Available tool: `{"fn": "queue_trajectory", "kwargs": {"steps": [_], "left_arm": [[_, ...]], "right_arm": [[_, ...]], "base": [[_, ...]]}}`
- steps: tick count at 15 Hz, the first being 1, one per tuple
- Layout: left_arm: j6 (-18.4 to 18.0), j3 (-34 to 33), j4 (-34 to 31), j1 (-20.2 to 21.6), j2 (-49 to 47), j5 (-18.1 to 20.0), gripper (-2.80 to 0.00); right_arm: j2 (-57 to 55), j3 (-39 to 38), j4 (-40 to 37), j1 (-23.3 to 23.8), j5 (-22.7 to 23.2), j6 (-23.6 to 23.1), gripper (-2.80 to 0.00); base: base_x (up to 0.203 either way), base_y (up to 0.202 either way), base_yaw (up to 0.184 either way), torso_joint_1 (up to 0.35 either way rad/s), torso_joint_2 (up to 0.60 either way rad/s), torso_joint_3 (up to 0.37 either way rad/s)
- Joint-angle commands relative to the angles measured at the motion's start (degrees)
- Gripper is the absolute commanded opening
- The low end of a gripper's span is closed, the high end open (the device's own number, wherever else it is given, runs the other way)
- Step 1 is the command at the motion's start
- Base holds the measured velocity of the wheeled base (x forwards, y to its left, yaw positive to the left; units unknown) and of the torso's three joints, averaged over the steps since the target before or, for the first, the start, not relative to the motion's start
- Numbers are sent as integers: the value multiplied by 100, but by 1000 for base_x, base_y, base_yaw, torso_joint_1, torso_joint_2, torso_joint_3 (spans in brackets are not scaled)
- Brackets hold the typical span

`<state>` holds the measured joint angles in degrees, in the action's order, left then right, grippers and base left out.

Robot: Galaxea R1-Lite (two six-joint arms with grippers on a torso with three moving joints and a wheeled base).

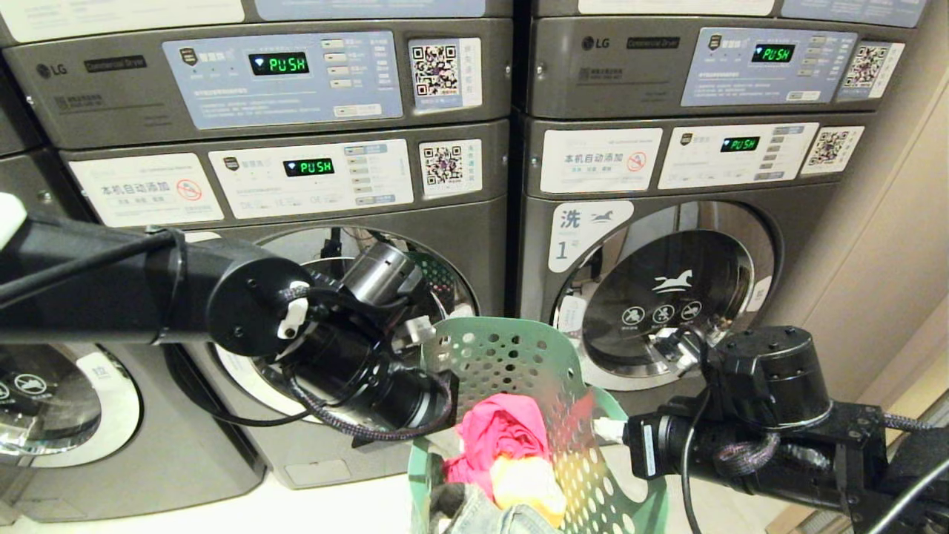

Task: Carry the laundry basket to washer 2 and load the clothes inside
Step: Pick up the clothes basket and put it beside the washing machine

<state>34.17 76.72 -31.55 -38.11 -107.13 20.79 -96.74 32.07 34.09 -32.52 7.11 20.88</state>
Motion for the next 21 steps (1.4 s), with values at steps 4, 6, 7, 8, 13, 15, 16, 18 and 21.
{"fn": "queue_trajectory", "kwargs": {"steps": [4,6,7,8,13,15,16,18,21], "left_arm": [[11,49,109,-208,-315,7,-280],[2,159,263,-271,-496,4,-280],[4,251,274,-302,-573,1,-280],[9,373,273,-319,-627,3,-280],[-6,1360,256,-523,-1285,-3,-280],[-14,1807,226,-602,-1602,-7,-280],[-15,1985,218,-639,-1738,-11,-280],[-16,2264,209,-742,-1978,-14,-280],[-16,2438,202,-878,-2212,-14,-280]], "right_arm": [[-68,-51,10,17,-495,11,-280],[-91,-51,5,143,-585,16,-280],[-83,-51,-4,254,-606,13,-280],[-82,-47,0,379,-637,11,-280],[-254,63,8,1266,-641,-70,-280],[-391,69,10,1478,-640,-144,-280],[-435,78,10,1555,-640,-146,-280],[-522,80,14,1719,-640,-151,-280],[-581,76,17,1970,-640,-146,-280]], "base": [[0,0,0,0,0,0],[0,0,0,0,0,0],[0,0,0,0,0,0],[0,0,0,0,0,0],[0,0,0,0,0,0],[0,0,0,0,0,0],[0,0,0,0,0,0],[0,0,0,0,0,0],[0,0,0,0,0,0]]}}
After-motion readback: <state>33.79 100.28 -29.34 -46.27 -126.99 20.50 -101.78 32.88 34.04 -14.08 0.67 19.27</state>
